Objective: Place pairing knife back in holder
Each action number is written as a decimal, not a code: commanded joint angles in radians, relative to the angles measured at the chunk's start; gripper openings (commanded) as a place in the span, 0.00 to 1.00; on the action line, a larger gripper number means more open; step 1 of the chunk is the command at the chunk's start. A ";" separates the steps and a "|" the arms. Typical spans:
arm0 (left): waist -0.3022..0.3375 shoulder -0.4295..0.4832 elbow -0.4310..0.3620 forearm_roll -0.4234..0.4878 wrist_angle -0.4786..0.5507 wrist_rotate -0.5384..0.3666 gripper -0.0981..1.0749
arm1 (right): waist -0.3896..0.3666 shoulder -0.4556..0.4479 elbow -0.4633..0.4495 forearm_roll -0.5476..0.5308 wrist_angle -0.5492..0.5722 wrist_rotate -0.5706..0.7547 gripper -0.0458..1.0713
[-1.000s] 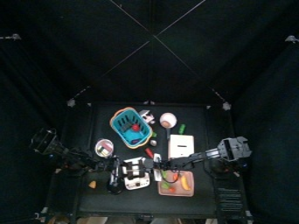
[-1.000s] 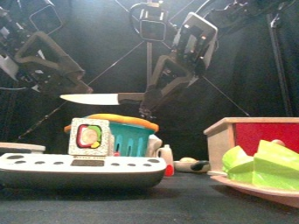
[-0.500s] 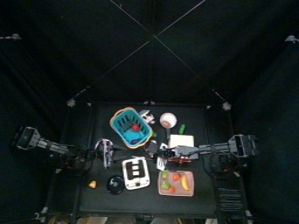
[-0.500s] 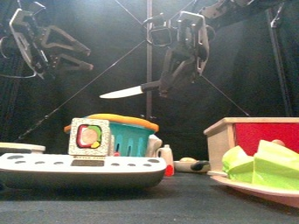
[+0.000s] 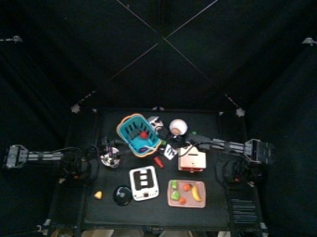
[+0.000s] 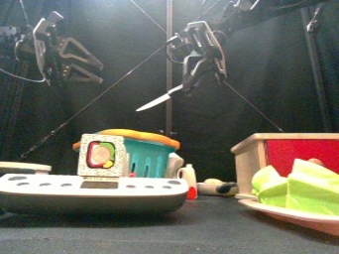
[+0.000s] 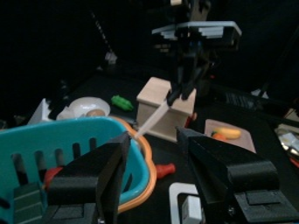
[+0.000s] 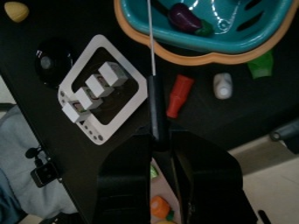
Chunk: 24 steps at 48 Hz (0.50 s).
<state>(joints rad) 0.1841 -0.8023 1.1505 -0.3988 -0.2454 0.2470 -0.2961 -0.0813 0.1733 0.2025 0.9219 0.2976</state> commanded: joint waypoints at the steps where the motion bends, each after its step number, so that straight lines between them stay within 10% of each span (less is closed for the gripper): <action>1: 0.029 -0.009 -0.035 0.035 0.066 0.000 0.80 | -0.066 -0.029 -0.058 0.009 0.057 0.003 0.42; 24: 0.025 -0.014 0.005 0.072 0.063 -0.008 0.80 | -0.170 0.060 -0.206 -0.153 0.341 0.179 0.42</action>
<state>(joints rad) 0.2086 -0.8176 1.1674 -0.3313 -0.1795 0.2408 -0.4602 -0.0215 0.0138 0.0598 1.2287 0.4755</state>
